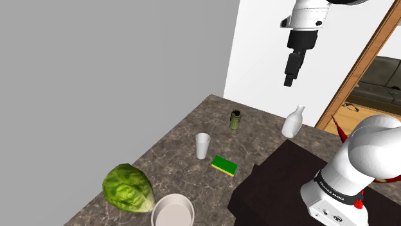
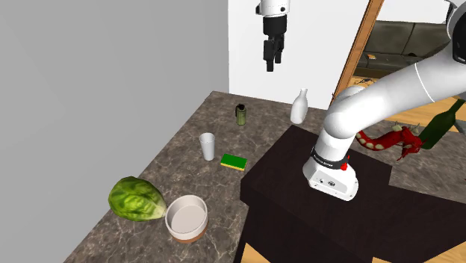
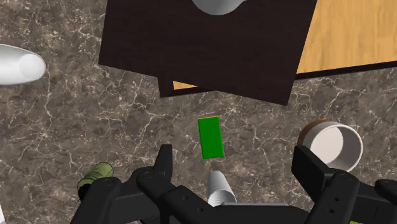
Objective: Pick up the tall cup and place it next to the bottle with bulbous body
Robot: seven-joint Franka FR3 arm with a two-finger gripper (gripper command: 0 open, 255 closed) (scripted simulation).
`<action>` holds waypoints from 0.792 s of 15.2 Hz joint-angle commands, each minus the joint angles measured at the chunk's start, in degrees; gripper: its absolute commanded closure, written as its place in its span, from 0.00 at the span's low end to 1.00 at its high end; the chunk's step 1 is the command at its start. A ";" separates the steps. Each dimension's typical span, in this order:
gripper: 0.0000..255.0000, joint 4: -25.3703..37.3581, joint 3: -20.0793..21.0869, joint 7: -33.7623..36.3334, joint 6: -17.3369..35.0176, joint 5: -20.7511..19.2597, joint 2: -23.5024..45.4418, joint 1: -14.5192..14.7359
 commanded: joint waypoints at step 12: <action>0.00 -7.38 0.69 -1.32 23.05 1.44 14.72 0.68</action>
